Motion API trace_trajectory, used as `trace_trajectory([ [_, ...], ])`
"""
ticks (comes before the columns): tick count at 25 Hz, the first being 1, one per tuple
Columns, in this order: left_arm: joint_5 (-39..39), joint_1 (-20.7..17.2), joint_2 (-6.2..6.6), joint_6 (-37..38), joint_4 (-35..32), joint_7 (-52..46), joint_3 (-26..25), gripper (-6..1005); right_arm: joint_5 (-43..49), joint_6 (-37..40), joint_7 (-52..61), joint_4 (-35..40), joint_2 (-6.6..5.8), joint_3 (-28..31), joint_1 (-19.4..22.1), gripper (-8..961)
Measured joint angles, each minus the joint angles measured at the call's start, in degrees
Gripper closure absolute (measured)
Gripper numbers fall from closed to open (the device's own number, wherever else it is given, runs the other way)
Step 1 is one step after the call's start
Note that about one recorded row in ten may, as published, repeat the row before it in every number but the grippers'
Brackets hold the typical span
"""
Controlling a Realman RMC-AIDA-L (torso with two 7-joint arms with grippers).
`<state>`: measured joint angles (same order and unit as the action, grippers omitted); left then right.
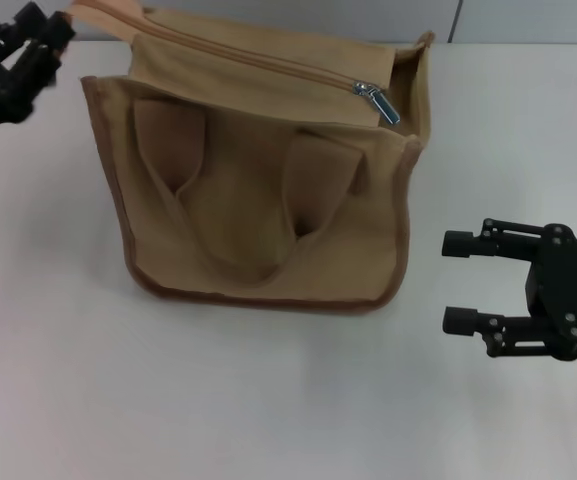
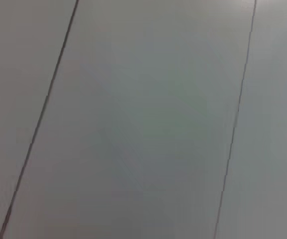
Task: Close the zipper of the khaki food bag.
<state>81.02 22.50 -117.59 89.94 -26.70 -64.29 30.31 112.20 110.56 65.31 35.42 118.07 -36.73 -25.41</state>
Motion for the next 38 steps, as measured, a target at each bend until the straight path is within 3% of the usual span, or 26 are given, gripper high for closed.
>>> trace_trajectory([
  [2,1.44,-0.82,0.84,0.11,-3.41,-5.89,1.78,786,0.22,-0.81,-0.01,-0.29,0.07,0.0,-0.34,176],
  [3,5.32,-1.68,2.71,1.59,-7.68,-15.0,4.05,736,0.54,-1.6,-0.02,-0.95,0.12,0.0,-0.82,176],
  [4,5.32,-1.68,2.71,1.59,-7.68,-15.0,4.05,686,0.54,-1.6,-0.02,-0.95,0.12,0.0,-0.82,176],
  [6,9.76,-2.12,4.86,6.93,-10.56,-22.65,4.88,586,1.03,-2.55,-0.07,-1.79,0.14,0.0,-1.49,176],
  [10,10.87,-2.15,6.05,14.7,-10.48,-24.75,5.13,450,2.23,-3.29,-0.31,-2.73,0.15,0.0,-2.58,176],
  [13,11.49,-1.99,5.71,19.91,-10.37,-23.78,6.28,348,3.09,-3.49,-0.5,-3.24,0.28,-0.31,-3.29,176],
  [17,16.1,-1.35,3.65,21.73,-8.86,-15.88,9.66,184,3.85,-4.18,-1.29,-5.15,0.72,-1.13,-4.59,176],
  [19,17.4,-1.09,3.25,21.45,-8.15,-13.92,10.25,184,3.93,-4.47,-1.65,-5.65,0.83,-1.47,-4.73,176],
  [21,22.93,-0.13,2.02,19.14,-4.42,-5.03,11.05,184,3.96,-6.84,-3.72,-8.67,1.07,-3.48,-5.4,176],
  [24,26.23,0.07,1.53,16.86,-2.18,0.99,11.08,184,3.88,-8.6,-5.29,-10.93,1.1,-4.16,-5.69,176],
  [31,32.21,0.2,0.34,13.11,-1.57,5.63,11.43,185,3.8,-12.98,-8.55,-15.19,1.29,-4.32,-6.28,176],
  [38,32.95,0.35,0.25,12.89,-1.52,5.79,11.61,184,3.48,-15.44,-11.12,-18.4,1.38,-4.31,-7.0,176],
])
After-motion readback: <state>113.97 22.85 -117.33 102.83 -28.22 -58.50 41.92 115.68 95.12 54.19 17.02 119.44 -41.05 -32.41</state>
